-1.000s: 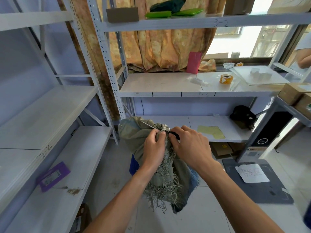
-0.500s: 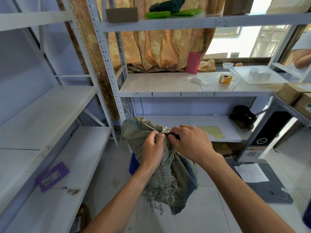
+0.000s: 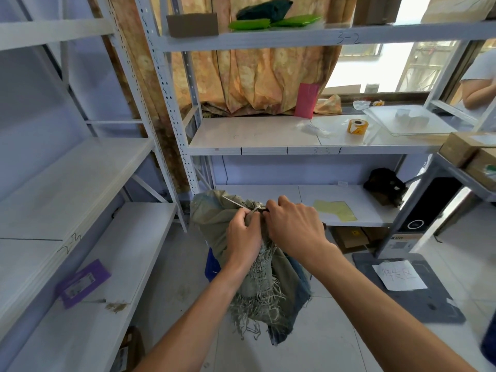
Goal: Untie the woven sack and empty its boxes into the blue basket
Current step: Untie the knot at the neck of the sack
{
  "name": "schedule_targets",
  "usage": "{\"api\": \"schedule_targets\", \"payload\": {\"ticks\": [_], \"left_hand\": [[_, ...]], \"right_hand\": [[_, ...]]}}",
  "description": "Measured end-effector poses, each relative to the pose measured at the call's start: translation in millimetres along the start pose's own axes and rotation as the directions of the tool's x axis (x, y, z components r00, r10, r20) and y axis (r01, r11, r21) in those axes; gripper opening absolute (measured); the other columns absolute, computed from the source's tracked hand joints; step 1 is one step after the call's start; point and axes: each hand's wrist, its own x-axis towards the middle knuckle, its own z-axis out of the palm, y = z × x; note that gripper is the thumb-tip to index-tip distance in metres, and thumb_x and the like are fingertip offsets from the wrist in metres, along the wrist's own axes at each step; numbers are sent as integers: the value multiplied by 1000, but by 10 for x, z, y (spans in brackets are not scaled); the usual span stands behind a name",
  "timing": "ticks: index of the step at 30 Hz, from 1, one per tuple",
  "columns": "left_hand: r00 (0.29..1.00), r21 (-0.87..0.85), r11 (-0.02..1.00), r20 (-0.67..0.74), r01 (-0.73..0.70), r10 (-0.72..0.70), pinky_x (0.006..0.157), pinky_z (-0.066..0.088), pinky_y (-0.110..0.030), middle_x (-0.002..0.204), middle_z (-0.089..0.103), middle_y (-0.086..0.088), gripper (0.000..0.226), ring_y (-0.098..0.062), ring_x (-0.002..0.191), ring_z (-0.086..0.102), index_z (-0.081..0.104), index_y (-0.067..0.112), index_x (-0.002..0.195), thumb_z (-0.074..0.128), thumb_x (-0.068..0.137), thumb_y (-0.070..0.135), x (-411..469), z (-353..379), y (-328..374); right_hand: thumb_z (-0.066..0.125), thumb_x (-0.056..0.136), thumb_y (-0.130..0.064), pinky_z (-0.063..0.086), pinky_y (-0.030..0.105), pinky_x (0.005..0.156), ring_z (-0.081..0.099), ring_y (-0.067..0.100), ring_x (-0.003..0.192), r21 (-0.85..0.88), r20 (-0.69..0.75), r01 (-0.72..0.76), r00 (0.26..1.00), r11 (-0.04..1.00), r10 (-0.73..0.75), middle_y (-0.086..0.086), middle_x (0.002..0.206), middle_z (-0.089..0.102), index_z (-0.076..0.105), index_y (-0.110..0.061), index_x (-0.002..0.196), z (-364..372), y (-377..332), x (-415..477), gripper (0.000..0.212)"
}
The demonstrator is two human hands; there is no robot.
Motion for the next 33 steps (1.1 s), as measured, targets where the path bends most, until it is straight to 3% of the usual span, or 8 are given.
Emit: {"api": "schedule_targets", "payload": {"ticks": [5,9,11,18,28,33], "left_hand": [[996,31,998,-83,47,-44,42,30,-20,65,51,-2,30,-14,56,41,55,0,86,51,95,27,44,68,18],[982,-60,995,-165,84,-93,54,39,-36,65,58,-5,31,-17,59,47,57,0,80,54,92,28,106,147,48],[976,-93,992,-194,84,-101,55,40,-38,63,57,-4,30,-17,58,47,55,4,71,55,93,25,143,165,73],[972,-283,943,-102,175,-211,59,43,-38,65,59,-5,28,-20,64,52,58,11,67,56,91,25,241,186,73],[980,-169,982,-164,82,-111,51,38,-30,56,53,4,31,-10,52,43,52,12,65,58,95,19,251,109,124],[982,-166,986,-184,5,-36,53,40,-32,65,58,-3,25,-12,58,47,58,5,75,54,94,21,198,68,146]], "right_hand": [[42,103,-24,28,34,49,66,32,68,-52,-14,2,1000,999,-3,6,93,61,59,-13,103,37,-55,34,20],[47,101,-18,31,34,50,68,31,68,-52,-28,-20,999,998,19,8,93,62,59,-9,101,46,-136,66,15],[49,101,-16,33,34,50,69,30,69,-48,-28,-41,999,998,39,9,95,61,59,-8,103,50,-176,67,13],[47,102,-13,37,33,52,70,28,74,-51,-29,-102,995,994,100,9,102,61,58,-7,108,20,-234,70,14],[42,104,-14,36,34,57,69,28,81,1,8,-168,986,986,168,9,105,59,55,-7,113,-3,-308,146,17],[52,101,-19,32,32,49,67,26,64,52,-49,-185,981,981,187,8,94,59,61,-8,100,37,-324,127,13]]}}
